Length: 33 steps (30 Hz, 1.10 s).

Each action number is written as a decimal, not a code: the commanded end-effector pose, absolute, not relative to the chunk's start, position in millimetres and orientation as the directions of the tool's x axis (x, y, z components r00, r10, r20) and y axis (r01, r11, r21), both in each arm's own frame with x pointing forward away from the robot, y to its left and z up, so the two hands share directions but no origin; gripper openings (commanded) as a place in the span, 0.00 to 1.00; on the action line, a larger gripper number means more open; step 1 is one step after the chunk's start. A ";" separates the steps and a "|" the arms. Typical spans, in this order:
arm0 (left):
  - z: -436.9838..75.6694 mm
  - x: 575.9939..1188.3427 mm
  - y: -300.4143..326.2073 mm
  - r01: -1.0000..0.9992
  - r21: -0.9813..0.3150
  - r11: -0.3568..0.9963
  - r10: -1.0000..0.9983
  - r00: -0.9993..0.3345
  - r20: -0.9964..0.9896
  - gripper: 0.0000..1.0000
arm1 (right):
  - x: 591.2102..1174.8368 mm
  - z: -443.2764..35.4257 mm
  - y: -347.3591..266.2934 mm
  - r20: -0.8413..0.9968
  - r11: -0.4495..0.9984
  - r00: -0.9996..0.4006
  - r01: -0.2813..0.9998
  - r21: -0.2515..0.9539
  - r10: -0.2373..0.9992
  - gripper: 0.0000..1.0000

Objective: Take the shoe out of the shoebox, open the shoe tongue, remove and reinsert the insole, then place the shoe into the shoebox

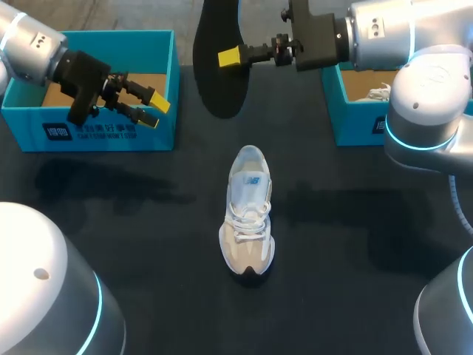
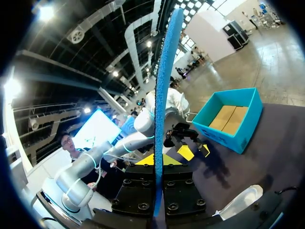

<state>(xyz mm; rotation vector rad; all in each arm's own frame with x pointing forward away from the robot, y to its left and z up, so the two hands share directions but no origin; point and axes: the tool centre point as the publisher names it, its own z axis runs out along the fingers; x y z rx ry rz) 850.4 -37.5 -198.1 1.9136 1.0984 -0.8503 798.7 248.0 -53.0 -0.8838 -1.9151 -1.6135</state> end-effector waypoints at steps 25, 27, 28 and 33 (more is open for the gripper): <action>-198.0 850.0 -37.5 0.896 0.282 -0.344 0.394 0.410 -0.822 1.00 | 799.7 -53.2 250.9 0.718 0.097 -0.675 0.736 0.670 0.170 0.00; -198.0 850.0 -37.5 0.896 0.282 -0.344 0.394 0.410 -0.822 1.00 | 799.7 -53.2 250.9 0.718 0.097 -0.675 0.736 0.670 0.170 0.00; -198.0 850.0 -37.5 0.896 0.282 -0.344 0.394 0.410 -0.822 1.00 | 799.7 -53.2 250.9 0.718 0.097 -0.675 0.736 0.670 0.170 0.00; -198.0 850.0 -37.5 0.896 0.282 -0.344 0.394 0.410 -0.822 1.00 | 803.1 -53.0 249.5 0.714 0.089 -0.678 0.733 0.675 0.174 0.00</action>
